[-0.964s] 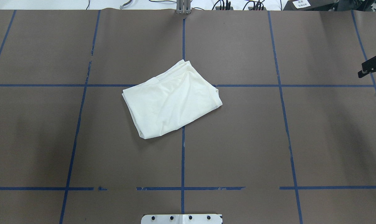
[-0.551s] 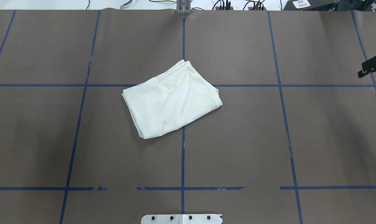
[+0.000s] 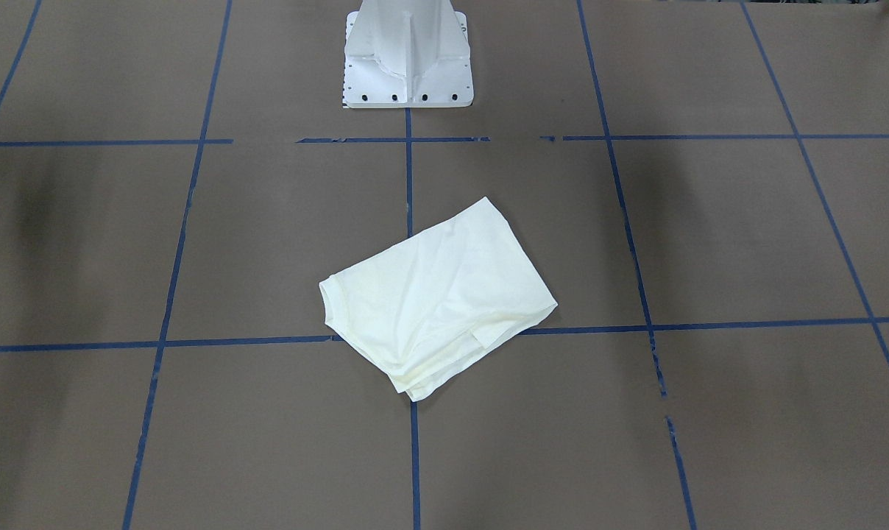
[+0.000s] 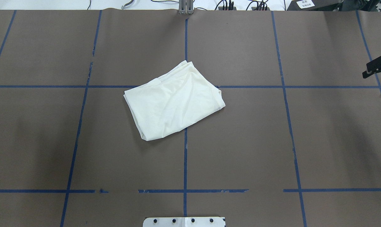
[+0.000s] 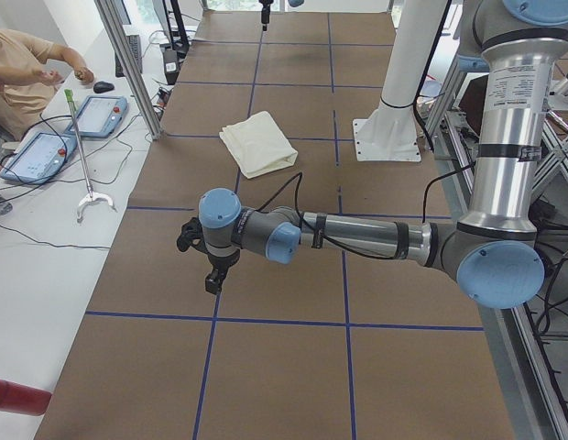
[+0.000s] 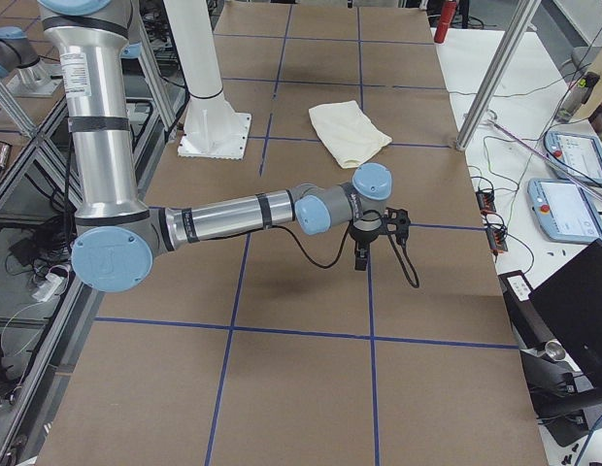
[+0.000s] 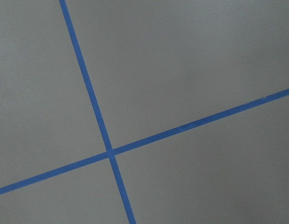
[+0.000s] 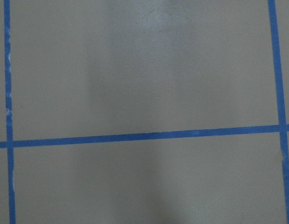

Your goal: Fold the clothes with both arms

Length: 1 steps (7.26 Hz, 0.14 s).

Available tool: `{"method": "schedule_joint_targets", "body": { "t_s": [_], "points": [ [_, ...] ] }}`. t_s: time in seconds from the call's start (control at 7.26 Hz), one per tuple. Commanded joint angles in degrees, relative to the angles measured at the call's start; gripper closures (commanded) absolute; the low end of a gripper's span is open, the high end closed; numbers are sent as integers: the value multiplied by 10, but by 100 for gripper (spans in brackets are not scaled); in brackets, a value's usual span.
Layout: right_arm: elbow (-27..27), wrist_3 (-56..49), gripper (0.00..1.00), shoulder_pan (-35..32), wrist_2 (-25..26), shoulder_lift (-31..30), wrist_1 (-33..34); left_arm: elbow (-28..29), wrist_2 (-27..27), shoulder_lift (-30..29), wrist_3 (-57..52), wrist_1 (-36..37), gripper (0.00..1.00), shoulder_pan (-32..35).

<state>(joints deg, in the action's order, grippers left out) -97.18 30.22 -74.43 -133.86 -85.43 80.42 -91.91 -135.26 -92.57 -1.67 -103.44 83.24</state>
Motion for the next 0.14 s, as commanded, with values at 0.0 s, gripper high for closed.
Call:
{"method": "schedule_joint_targets", "body": {
  "t_s": [0.0],
  "points": [
    [-5,0,0,0,0,0,0,2,0,0,0,1,0,0]
  ]
}}
